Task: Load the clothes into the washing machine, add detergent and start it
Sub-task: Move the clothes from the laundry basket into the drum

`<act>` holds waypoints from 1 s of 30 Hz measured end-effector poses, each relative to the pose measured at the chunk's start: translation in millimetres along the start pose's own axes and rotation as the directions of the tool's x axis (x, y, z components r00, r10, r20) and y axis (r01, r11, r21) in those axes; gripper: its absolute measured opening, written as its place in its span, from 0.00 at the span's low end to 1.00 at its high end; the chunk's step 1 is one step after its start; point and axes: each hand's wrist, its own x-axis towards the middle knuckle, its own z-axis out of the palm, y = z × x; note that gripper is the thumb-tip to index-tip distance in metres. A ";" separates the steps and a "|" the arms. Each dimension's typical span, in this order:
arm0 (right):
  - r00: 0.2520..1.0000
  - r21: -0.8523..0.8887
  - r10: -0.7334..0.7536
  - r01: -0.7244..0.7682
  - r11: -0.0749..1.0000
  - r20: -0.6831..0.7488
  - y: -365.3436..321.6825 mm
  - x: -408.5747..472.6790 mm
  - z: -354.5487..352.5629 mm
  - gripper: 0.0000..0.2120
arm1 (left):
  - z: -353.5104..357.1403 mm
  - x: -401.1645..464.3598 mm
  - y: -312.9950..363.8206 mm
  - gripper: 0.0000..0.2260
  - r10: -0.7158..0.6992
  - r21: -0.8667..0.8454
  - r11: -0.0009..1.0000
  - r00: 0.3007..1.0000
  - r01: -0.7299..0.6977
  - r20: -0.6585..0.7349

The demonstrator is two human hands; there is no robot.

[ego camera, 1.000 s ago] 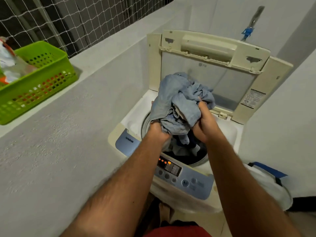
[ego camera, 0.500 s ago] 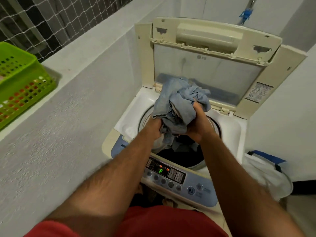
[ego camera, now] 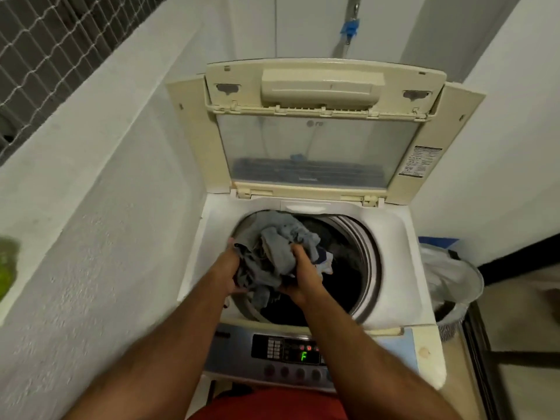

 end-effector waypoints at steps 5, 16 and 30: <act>0.985 0.177 -0.001 0.032 0.984 -0.174 3.3 16.0 -16.1 0.16 | 2.3 19.7 5.1 0.34 -0.038 0.174 0.984 0.999 0.032 0.027; 0.945 -0.259 -0.088 0.004 0.966 -0.316 1.7 30.7 -30.9 0.15 | 29.3 24.8 18.7 0.31 0.033 0.382 0.922 0.995 -0.066 0.094; 0.702 -0.781 -0.564 0.605 0.151 0.435 -19.4 -6.8 22.5 0.30 | 84.0 -13.4 26.5 0.32 0.168 -0.054 0.986 0.942 -0.160 0.290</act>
